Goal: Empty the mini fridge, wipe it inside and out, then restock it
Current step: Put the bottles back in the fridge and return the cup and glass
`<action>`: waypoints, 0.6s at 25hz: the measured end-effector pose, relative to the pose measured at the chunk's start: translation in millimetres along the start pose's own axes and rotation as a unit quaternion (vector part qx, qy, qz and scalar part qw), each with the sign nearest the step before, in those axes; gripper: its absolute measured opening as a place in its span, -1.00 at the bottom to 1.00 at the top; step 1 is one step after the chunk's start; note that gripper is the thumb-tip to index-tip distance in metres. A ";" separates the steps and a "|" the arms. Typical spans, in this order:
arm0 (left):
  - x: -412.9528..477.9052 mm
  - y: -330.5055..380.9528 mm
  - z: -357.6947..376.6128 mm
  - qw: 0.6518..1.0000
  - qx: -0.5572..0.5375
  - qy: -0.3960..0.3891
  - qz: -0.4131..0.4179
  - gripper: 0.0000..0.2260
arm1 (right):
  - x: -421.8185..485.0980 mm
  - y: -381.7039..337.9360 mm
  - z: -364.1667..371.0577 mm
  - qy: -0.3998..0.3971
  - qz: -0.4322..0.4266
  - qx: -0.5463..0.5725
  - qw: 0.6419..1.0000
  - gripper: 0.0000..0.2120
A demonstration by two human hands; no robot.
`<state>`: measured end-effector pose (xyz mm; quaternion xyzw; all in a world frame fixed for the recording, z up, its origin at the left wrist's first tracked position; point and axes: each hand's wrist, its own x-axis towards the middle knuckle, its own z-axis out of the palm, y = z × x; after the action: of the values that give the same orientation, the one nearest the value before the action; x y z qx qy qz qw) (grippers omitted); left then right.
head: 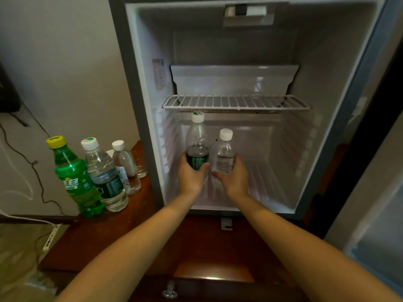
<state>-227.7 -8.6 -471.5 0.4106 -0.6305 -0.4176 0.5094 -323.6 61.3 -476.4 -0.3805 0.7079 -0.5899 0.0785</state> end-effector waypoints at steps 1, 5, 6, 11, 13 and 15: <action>5.9 -1.4 2.8 1.000 0.001 0.002 -0.006 -0.48 | 3.8 1.0 2.6 0.003 0.000 -0.004 1.000 -0.37; 26.1 -5.9 13.4 1.000 0.007 0.013 -0.007 -0.43 | 21.8 8.7 13.6 -0.003 0.000 -0.020 1.000 -0.32; 30.0 -5.6 15.3 1.000 0.006 0.016 -0.006 -0.44 | 26.6 10.0 15.6 -0.006 0.004 -0.025 1.000 -0.30; 47.7 -9.8 25.0 1.000 0.009 0.015 -0.007 -0.42 | 50.0 10.4 23.8 -0.015 0.022 -0.049 0.998 -0.27; 52.4 -12.4 29.7 1.000 0.014 0.020 -0.001 -0.40 | 58.7 11.4 27.8 -0.014 0.023 -0.064 0.998 -0.25; 52.8 -13.0 31.9 0.999 0.024 0.021 0.002 -0.39 | 65.4 12.1 31.9 -0.013 0.028 -0.075 0.997 -0.25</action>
<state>-265.5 -59.1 -472.2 0.4300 -0.6304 -0.3927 0.5133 -356.9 -4.6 -474.5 -0.3726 0.7598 -0.5275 0.0752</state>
